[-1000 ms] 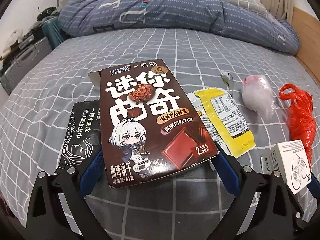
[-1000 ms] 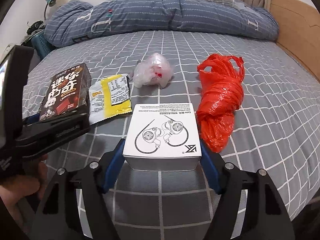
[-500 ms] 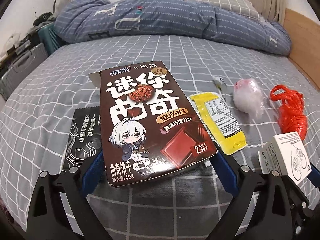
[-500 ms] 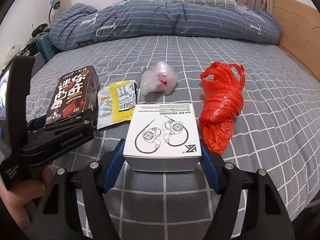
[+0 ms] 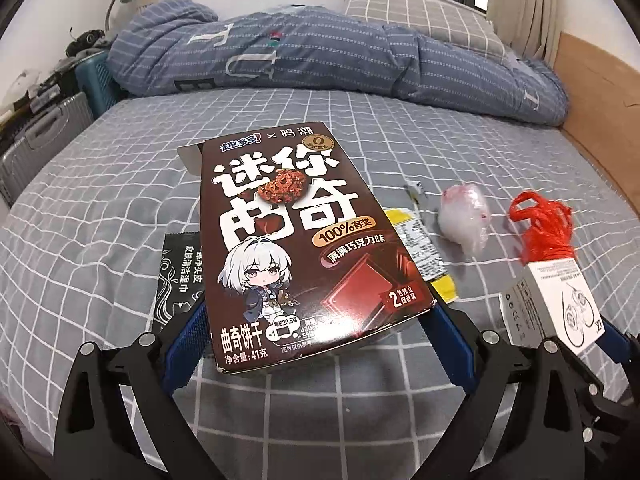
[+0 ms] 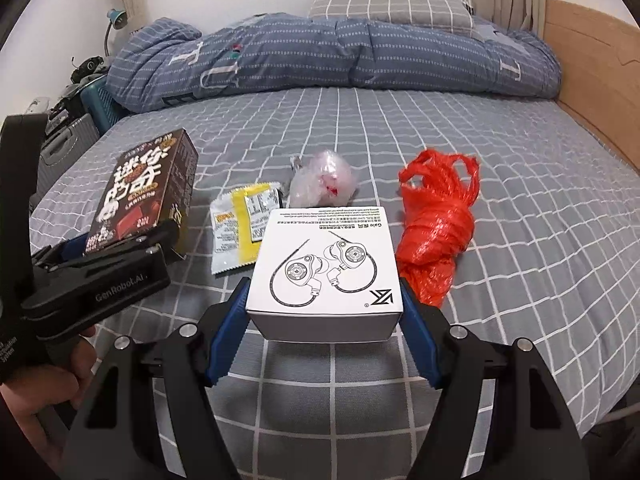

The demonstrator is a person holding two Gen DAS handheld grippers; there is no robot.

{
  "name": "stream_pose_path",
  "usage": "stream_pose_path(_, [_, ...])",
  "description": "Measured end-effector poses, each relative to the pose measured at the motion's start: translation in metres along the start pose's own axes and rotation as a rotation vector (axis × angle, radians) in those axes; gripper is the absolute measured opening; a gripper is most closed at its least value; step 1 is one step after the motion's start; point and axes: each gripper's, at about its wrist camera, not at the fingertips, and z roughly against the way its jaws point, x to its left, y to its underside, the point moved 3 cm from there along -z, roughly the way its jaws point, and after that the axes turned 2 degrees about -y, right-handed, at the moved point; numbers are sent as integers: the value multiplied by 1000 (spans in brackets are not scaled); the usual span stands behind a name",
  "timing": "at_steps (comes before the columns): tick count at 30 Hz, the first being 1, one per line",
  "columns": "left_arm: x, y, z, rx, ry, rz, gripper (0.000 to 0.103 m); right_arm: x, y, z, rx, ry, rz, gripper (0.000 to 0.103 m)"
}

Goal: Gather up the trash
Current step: 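Lift and carry the snack box and earphone box with both tools over the bin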

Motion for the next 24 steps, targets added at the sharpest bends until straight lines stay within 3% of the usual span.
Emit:
stream_pose_path(9, [5, 5, 46, -33, 49, 11, 94, 0, -8, 34, -47, -6, 1, 68])
stream_pose_path(24, [10, 36, 107, -53, 85, 5, 94, -1, 9, 82, -97, 1, 38, 68])
